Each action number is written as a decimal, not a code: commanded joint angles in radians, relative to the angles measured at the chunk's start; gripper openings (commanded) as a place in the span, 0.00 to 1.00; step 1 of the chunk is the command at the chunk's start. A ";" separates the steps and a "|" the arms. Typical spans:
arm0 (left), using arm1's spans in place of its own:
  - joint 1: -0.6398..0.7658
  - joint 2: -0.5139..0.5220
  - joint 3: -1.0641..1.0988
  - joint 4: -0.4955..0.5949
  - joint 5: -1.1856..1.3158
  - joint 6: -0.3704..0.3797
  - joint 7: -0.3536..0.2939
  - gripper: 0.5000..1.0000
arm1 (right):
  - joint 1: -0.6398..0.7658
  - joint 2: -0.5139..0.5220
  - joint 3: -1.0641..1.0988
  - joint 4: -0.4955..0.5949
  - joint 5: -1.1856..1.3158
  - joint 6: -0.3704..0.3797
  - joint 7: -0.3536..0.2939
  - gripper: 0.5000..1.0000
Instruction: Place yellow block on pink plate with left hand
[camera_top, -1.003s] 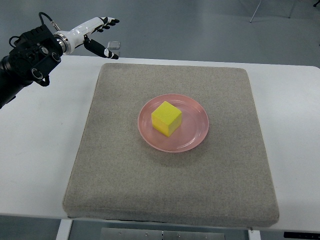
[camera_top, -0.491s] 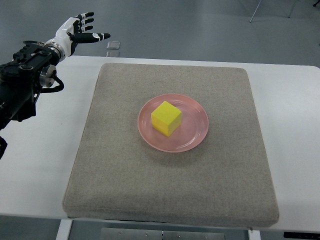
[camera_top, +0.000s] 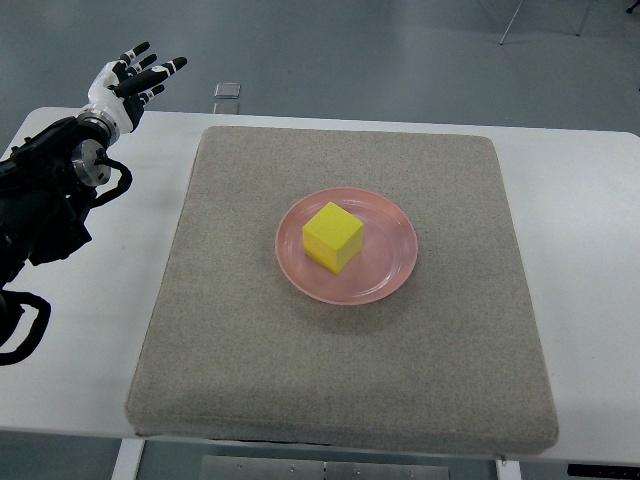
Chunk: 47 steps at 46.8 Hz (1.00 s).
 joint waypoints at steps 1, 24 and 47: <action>0.001 -0.008 -0.021 -0.003 -0.016 0.008 0.000 0.89 | 0.000 0.000 0.000 0.000 0.000 0.000 0.000 0.85; 0.035 -0.038 -0.055 -0.012 -0.114 -0.159 -0.017 0.92 | 0.000 0.000 0.000 0.000 0.000 0.000 0.000 0.85; 0.055 -0.037 -0.057 -0.011 -0.112 -0.149 -0.022 0.93 | 0.000 0.000 0.000 0.000 0.000 0.000 0.000 0.85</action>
